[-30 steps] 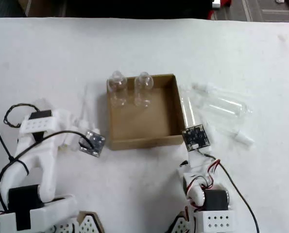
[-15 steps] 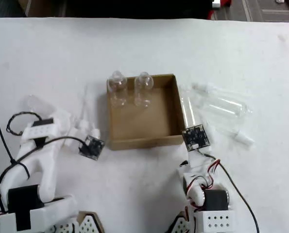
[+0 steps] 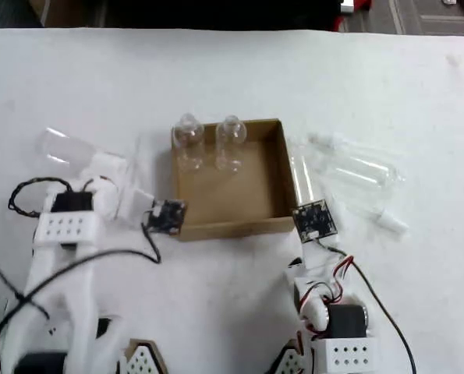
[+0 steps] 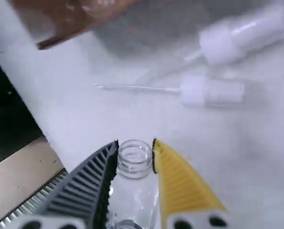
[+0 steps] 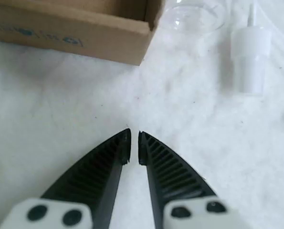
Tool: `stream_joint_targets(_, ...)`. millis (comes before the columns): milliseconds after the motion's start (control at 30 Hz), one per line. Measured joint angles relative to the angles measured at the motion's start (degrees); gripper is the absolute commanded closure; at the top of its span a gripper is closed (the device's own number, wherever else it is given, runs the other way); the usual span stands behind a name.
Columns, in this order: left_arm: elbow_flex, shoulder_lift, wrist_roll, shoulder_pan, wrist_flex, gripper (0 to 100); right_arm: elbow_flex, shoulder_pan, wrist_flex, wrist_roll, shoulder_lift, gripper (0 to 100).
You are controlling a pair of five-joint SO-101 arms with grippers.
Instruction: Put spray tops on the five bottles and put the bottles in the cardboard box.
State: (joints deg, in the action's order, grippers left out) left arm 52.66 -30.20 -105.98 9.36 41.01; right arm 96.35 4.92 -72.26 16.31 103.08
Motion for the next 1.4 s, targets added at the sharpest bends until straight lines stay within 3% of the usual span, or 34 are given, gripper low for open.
stream_joint_targets(267,-9.5,-13.3,28.7,-6.1,13.7,98,0.0,0.0,0.0,0.0,0.0,98.2)
stream_joint_targets(600,-18.5,-15.6,78.0,-2.6,14.4,98,0.0,0.0,0.0,0.0,0.0,98.2)
stream_joint_targets(733,-20.2,-17.1,91.4,-4.1,14.4,97,0.0,0.0,0.0,0.0,0.0,98.2)
stream_joint_targets(1100,-20.8,-28.8,93.2,-30.6,11.1,97,0.0,0.0,0.0,0.0,0.0,98.2)
stream_joint_targets(1233,-19.6,-28.7,93.2,-34.6,4.5,93,0.0,0.0,0.0,0.0,0.0,98.2)
stream_joint_targets(1400,-15.7,-26.4,93.1,-38.1,2.5,93,0.0,0.0,0.0,0.0,0.0,98.2)
